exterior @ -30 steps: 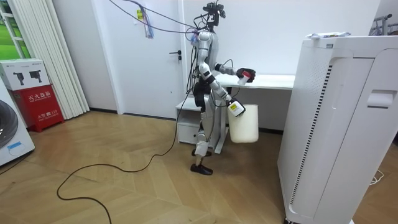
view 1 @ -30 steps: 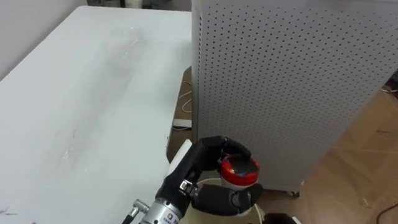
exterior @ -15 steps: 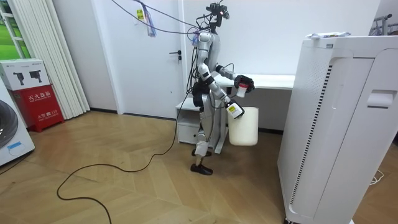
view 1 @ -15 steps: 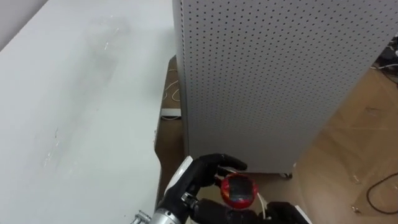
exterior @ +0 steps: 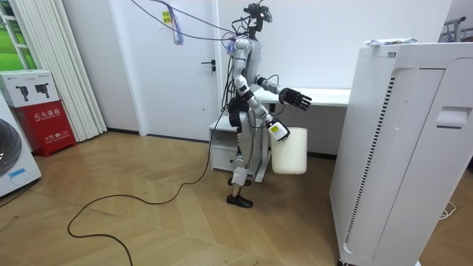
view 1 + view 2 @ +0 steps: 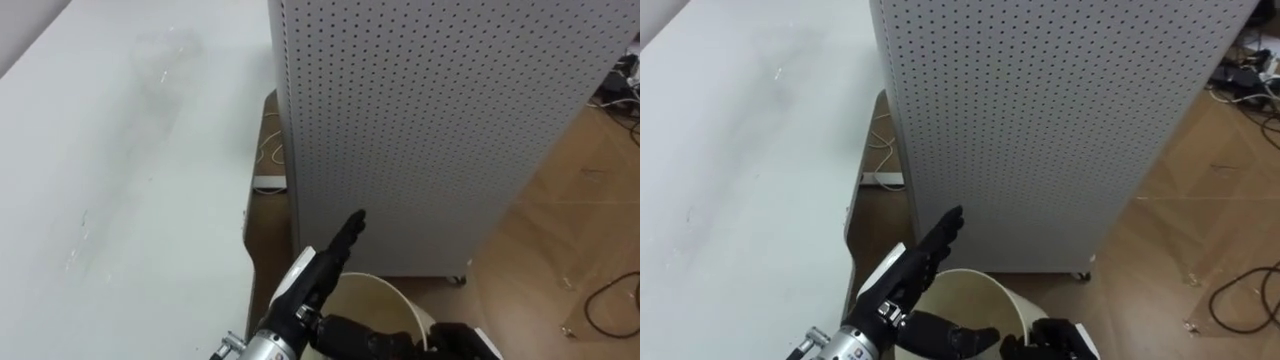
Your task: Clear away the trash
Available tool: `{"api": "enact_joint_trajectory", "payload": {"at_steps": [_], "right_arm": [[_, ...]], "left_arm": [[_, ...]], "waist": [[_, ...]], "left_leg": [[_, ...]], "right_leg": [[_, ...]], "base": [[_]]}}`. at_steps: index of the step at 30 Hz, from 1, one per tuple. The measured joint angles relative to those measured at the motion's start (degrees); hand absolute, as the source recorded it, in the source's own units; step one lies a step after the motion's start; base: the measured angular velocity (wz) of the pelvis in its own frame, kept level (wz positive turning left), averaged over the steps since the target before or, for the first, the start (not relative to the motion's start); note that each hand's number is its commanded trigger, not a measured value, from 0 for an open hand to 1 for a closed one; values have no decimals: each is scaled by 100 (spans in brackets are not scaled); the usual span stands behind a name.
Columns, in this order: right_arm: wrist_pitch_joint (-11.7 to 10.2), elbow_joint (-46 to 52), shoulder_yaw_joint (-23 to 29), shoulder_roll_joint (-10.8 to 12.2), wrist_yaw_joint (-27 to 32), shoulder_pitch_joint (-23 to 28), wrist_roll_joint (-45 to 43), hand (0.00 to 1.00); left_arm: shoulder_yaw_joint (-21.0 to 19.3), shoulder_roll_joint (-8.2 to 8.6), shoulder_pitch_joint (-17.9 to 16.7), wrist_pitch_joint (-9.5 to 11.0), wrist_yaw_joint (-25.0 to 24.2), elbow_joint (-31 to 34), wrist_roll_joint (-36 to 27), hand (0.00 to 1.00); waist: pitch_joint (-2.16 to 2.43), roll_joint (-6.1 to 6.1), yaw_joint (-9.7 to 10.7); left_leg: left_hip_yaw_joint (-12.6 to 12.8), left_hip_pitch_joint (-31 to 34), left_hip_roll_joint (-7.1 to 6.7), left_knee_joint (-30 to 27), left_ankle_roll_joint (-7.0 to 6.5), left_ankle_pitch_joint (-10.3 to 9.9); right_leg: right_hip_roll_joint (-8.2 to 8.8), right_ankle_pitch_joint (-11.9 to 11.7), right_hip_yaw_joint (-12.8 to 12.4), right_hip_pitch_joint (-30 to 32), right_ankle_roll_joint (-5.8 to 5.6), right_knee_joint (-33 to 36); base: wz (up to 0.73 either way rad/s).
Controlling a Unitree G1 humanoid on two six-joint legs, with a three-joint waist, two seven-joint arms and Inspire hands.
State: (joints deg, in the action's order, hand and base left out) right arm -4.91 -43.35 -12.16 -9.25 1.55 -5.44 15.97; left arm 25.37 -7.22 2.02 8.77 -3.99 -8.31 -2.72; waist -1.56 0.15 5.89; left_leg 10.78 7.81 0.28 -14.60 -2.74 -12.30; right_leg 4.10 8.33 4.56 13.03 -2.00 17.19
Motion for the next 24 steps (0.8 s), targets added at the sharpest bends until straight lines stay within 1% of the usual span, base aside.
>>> {"api": "enact_joint_trajectory", "payload": {"at_steps": [2,6,8,12,13,14,15,16,17,18,19,20,21,22,23,24], "right_arm": [[0,0,-1,10,31,1,1,100],[0,5,-2,17,83,33,1,100],[0,14,0,31,132,80,1,100],[0,231,3,28,154,239,47,100],[0,330,3,16,151,320,48,100],[0,385,2,26,143,349,49,100],[0,385,1,37,138,349,48,100],[0,387,1,60,125,349,53,100],[1,392,-14,67,91,350,139,100],[0,392,-16,66,74,361,213,100],[0,392,-25,60,73,370,309,100],[0,392,-28,62,69,370,394,100],[0,392,-30,65,58,377,447,100],[0,395,-29,63,16,390,576,100],[0,401,-25,46,10,400,653,100],[0,410,-22,28,2,419,658,100]], "left_arm": [[14,0,16,0,-1,1,0,0],[31,-1,115,0,-15,2,-12,0],[22,-1,119,0,-13,6,-6,0],[16,0,131,1,4,79,-2,0],[8,-2,131,1,9,124,-2,0],[-44,-1,131,1,36,205,8,0],[-68,0,131,1,71,236,23,0],[-129,-6,131,2,119,324,85,0],[-197,-33,129,9,143,417,82,0],[-227,-45,127,13,161,451,76,0],[-280,-64,127,20,254,535,71,0],[-366,-61,121,44,313,642,67,0],[-416,-54,115,57,330,690,73,0],[-512,-40,115,101,339,748,85,0],[-572,-44,115,117,353,785,118,0],[-595,-42,115,117,354,791,116,0]], "waist": [[0,-1,17],[-1,-1,29],[-3,-6,31],[1,-20,70],[1,-41,34],[0,-59,-2],[6,-67,1],[10,-85,-11],[4,-118,-51],[11,-131,-73],[18,-138,-133],[22,-144,-200],[33,-155,-226],[53,-194,-251],[57,-203,-257],[59,-204,-253]], "left_leg": [[18,-56,0,9,0,0],[28,-89,-5,9,0,0],[114,-213,-1,44,0,0],[202,-299,-16,112,-6,-5],[288,-319,-20,106,-11,-10],[372,-321,-57,84,-19,-20],[422,-328,-59,84,-20,-21],[529,-369,-58,87,-25,-25],[660,-440,-56,85,-25,-32],[719,-481,-48,85,-20,-43],[879,-577,3,86,-13,-92],[970,-644,72,93,-1,-164],[977,-661,85,91,1,-188],[1032,-711,104,102,10,-202],[1057,-779,124,107,21,-209],[1057,-825,130,114,28,-213]], "right_leg": [[-10,0,-54,-5,0,49],[-10,0,-77,-25,0,58],[-23,0,-151,-92,0,57],[-31,0,-220,-81,0,91],[-42,1,-290,-28,0,169],[-46,1,-315,27,1,224],[-47,1,-344,45,1,249],[-48,-4,-359,82,7,292],[-46,-12,-361,108,18,353],[-51,-17,-358,105,26,366],[-84,-54,-341,91,46,367],[-94,-89,-234,87,74,376],[-95,-106,-173,87,90,377],[-91,-138,-58,82,120,373],[-78,-158,72,14,143,350],[-76,-159,109,-29,145,349]], "base": [[-10],[-3],[-16],[-18],[-37],[-39],[-44],[-50],[-56],[-66],[-71],[-69],[-58],[-40],[-32],[-13]]}}
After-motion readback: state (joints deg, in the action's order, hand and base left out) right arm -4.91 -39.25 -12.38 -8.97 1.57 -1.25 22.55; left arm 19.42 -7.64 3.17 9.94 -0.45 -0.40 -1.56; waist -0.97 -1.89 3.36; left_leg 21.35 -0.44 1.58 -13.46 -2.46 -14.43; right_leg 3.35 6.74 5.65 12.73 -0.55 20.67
